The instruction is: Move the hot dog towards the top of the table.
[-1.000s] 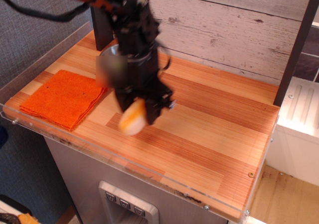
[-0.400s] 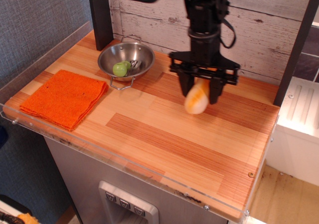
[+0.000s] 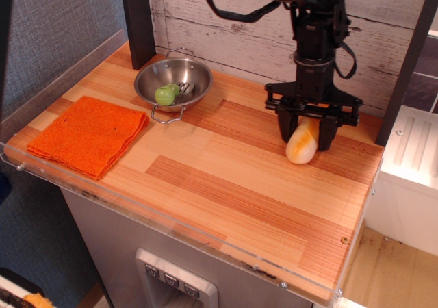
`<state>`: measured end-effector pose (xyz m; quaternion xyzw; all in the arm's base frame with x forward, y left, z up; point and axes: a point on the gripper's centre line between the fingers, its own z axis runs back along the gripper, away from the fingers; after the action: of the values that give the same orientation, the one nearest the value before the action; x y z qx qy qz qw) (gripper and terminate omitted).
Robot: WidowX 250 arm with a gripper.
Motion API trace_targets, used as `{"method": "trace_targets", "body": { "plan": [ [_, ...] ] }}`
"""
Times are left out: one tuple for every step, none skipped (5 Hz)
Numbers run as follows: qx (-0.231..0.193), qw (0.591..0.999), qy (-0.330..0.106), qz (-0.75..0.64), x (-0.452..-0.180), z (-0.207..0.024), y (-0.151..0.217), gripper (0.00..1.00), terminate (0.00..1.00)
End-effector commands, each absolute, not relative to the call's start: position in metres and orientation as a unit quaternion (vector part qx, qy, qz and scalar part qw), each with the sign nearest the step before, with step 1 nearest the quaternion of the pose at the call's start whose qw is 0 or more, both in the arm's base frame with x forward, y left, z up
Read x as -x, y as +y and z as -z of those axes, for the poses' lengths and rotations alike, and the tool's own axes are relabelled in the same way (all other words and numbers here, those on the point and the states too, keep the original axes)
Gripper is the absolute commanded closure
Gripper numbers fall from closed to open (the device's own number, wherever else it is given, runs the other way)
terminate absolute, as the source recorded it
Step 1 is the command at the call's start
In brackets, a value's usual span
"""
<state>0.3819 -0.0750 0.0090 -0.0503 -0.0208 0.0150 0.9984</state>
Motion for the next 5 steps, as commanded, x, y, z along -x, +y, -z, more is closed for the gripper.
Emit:
{"method": "trace_targets", "body": {
  "plan": [
    [0.022, 0.999, -0.031, 0.007, -0.387, -0.002, -0.081, 1.0, 0.0],
    [-0.006, 1.0, -0.026, 0.003, -0.385, -0.003, -0.082, 1.0, 0.0],
    [-0.001, 0.999, -0.036, -0.012, -0.384, -0.016, -0.081, 0.0, 0.0],
    [0.02, 0.998, -0.058, -0.031, -0.393, -0.041, -0.071, 0.0, 0.0],
    [0.036, 0.995, -0.086, -0.029, -0.393, -0.066, -0.062, 0.0, 0.0]
  ]
}}
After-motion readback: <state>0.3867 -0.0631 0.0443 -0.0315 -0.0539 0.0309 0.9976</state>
